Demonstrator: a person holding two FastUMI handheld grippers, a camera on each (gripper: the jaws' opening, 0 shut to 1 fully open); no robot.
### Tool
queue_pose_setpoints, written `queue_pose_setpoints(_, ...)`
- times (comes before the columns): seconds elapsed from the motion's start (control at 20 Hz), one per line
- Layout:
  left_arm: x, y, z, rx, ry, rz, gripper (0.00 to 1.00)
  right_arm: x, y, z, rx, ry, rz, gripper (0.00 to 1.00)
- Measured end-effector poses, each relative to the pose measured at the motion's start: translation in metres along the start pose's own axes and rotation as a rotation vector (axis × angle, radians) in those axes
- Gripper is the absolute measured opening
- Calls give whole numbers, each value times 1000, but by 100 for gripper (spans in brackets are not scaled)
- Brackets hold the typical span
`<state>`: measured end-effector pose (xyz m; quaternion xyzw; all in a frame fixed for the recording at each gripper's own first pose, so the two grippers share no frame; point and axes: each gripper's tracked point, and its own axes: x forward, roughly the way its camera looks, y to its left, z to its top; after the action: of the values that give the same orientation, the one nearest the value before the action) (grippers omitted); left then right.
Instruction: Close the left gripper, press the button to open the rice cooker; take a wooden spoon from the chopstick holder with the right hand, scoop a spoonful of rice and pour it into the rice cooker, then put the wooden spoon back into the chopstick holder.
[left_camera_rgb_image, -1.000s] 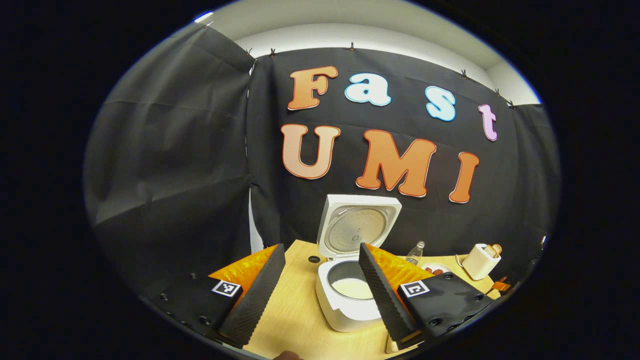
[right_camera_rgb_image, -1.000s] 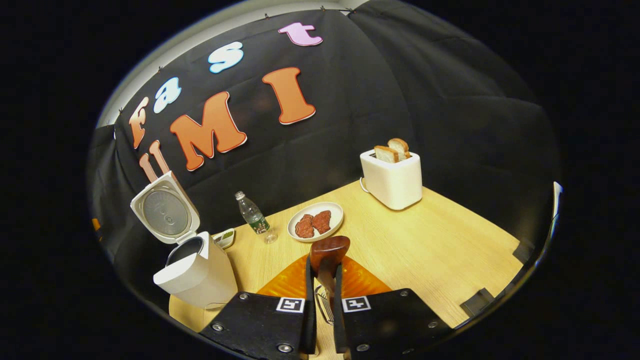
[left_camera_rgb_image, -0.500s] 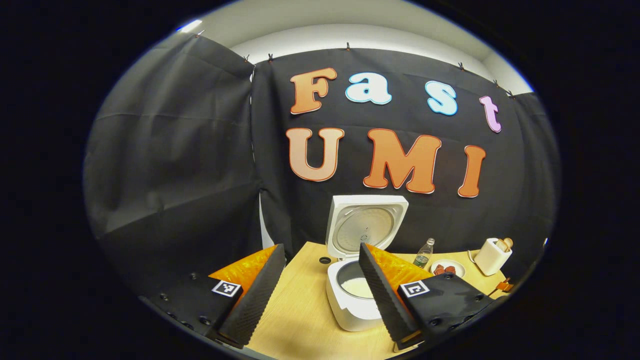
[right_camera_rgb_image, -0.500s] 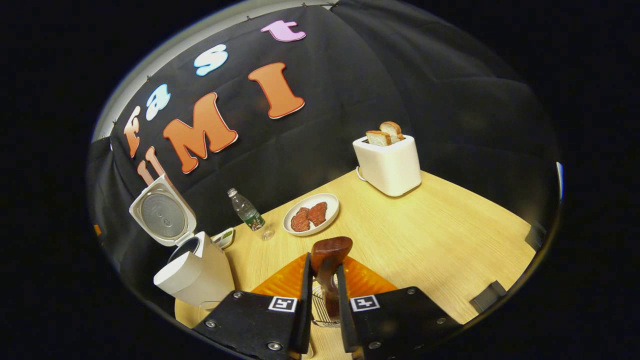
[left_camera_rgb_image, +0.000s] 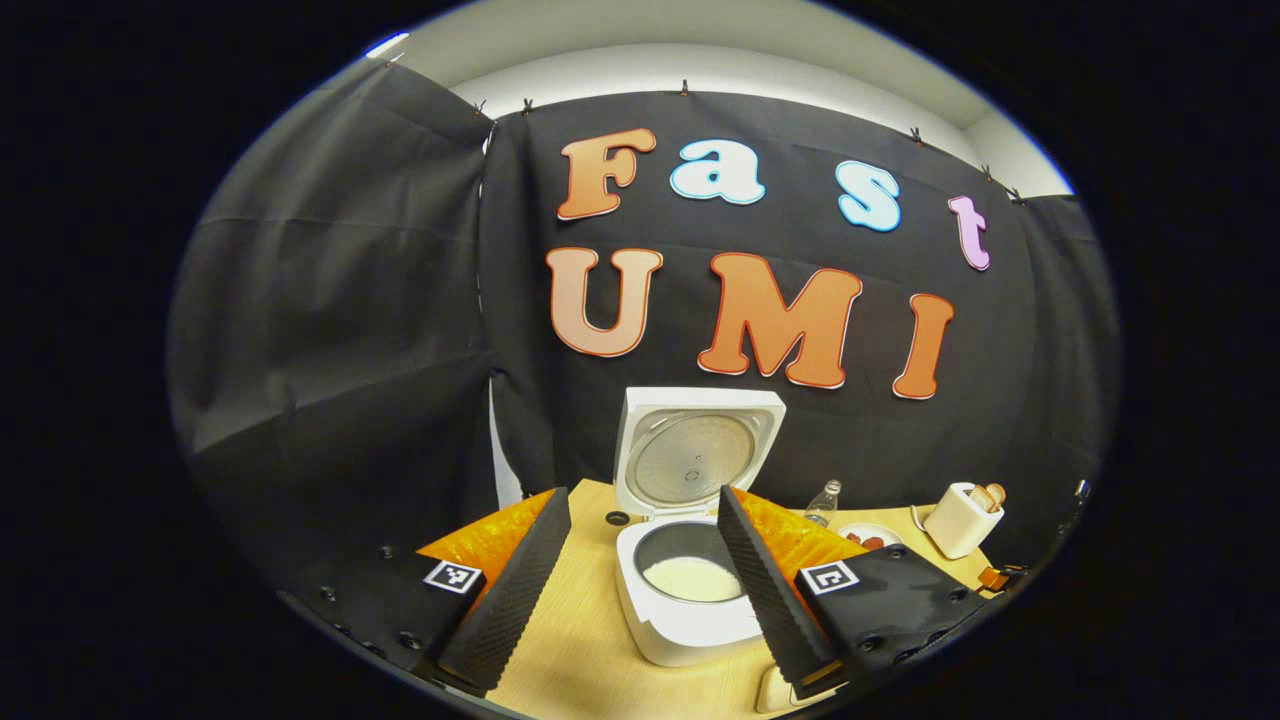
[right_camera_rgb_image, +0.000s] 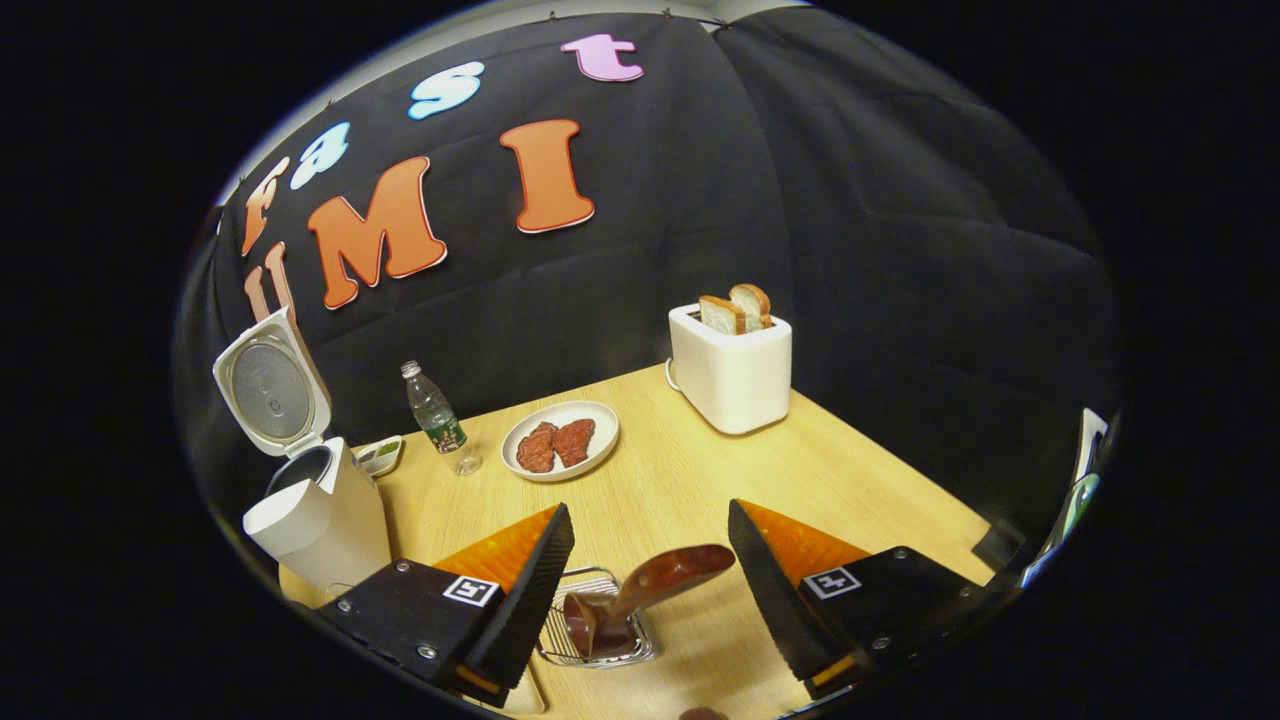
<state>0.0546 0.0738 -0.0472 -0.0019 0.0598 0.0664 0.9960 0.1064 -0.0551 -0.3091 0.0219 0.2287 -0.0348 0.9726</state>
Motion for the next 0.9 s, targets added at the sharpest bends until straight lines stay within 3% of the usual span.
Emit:
queue_pose_setpoints(0.5, 83, -43, 118, 101, -134, 4, 100, -41, 26, 51, -26, -56, 26, 95)
queue_pose_setpoints(0.75, 142, -78, 177, 36, -166, -93, 99, -62, 38, 66, -63, -96, 23, 95)
queue_pose_setpoints(0.9, 194, -83, 186, 70, -136, -89, 99, -71, 37, 75, -69, -114, 17, 95)
